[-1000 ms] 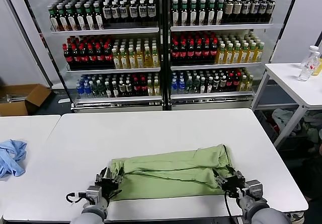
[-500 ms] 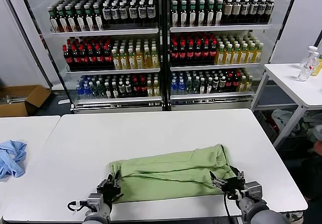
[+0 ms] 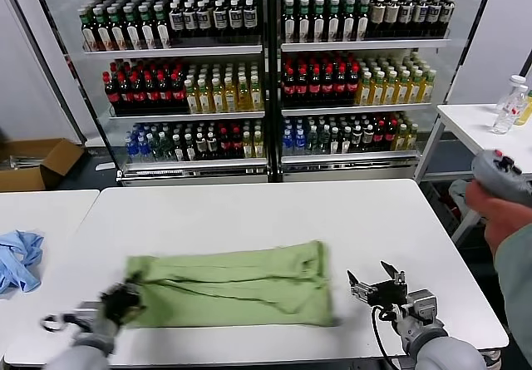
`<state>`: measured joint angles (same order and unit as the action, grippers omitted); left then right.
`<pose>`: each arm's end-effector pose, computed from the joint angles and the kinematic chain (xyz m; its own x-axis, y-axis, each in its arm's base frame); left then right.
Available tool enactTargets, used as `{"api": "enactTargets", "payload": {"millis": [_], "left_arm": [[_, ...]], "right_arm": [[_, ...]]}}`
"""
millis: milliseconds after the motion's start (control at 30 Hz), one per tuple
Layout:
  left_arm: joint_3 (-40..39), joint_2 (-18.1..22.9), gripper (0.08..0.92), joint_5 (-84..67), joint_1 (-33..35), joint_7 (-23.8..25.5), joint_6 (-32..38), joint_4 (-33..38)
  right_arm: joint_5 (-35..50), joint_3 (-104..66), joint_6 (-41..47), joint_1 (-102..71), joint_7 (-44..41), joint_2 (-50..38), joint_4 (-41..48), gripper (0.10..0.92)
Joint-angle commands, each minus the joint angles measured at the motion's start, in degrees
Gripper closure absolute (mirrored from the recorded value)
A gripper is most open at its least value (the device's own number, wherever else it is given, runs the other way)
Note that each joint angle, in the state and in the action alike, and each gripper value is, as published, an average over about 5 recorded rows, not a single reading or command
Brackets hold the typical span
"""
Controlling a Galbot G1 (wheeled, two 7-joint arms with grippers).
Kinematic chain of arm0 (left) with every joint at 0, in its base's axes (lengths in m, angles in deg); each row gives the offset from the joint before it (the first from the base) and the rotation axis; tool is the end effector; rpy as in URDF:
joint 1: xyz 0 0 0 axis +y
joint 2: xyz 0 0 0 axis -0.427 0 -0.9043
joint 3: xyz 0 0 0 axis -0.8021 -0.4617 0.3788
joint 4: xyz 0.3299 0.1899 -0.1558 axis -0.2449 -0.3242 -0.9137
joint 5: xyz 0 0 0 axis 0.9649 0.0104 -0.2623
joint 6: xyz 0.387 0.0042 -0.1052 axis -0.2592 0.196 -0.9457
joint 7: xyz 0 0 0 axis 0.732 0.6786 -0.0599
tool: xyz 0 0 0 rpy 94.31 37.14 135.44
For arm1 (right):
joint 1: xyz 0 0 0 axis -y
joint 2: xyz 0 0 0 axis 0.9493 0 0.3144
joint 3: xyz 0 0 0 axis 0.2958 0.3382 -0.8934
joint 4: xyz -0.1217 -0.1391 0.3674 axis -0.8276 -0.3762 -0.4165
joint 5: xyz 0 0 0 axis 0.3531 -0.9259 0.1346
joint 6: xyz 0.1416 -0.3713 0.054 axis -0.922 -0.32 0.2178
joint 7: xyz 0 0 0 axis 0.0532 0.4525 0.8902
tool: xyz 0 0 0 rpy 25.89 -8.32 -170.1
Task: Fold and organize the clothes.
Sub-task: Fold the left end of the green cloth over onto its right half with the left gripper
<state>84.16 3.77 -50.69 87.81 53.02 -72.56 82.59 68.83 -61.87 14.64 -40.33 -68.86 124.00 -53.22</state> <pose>0.2516 0.1993 -0.3285 -0.9057 -0.1799 0.3837 -0.1345 0.9806 0.1425 0.2449 -0.0891 -0.2785 -0.8826 -0.1603 0.4420 -0.2191 0.9720 -0.0851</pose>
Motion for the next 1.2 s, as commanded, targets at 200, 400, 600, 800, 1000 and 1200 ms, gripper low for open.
{"api": "enactTargets", "payload": {"millis": [200,400,600,800,1000,1200], "left_arm": [[6.60,2.79,0.898,-48.98,-3.03,-2.97,-7.21,15.28],[-10.11,11.65,0.898,-49.17,-3.14,-3.26,-7.34,16.96],[-21.00,14.65,0.898,-37.74,-6.57,-5.09,-7.35,10.50],[-24.92,14.06,0.898,-29.08,-9.50,-4.81,-7.35,5.54],[-24.74,13.48,0.823,-24.25,-9.01,0.39,-7.35,7.35],[-17.64,11.68,0.650,-16.98,-4.44,4.30,-7.36,13.62]], "right_arm": [[1.03,-1.16,-0.18,0.65,-0.02,-1.36,-1.99,0.203],[1.10,-2.72,-0.06,-0.73,0.03,-1.98,-3.25,0.203],[0.96,-3.23,0.16,-1.03,0.13,-1.41,-3.78,0.203],[0.85,-3.29,0.11,-1.44,0.11,-1.52,-3.50,0.203],[0.44,-2.19,0.21,-0.49,0.17,-0.93,-2.78,0.203],[0.06,-1.49,0.10,0.07,0.05,-0.30,-1.88,0.203]]}}
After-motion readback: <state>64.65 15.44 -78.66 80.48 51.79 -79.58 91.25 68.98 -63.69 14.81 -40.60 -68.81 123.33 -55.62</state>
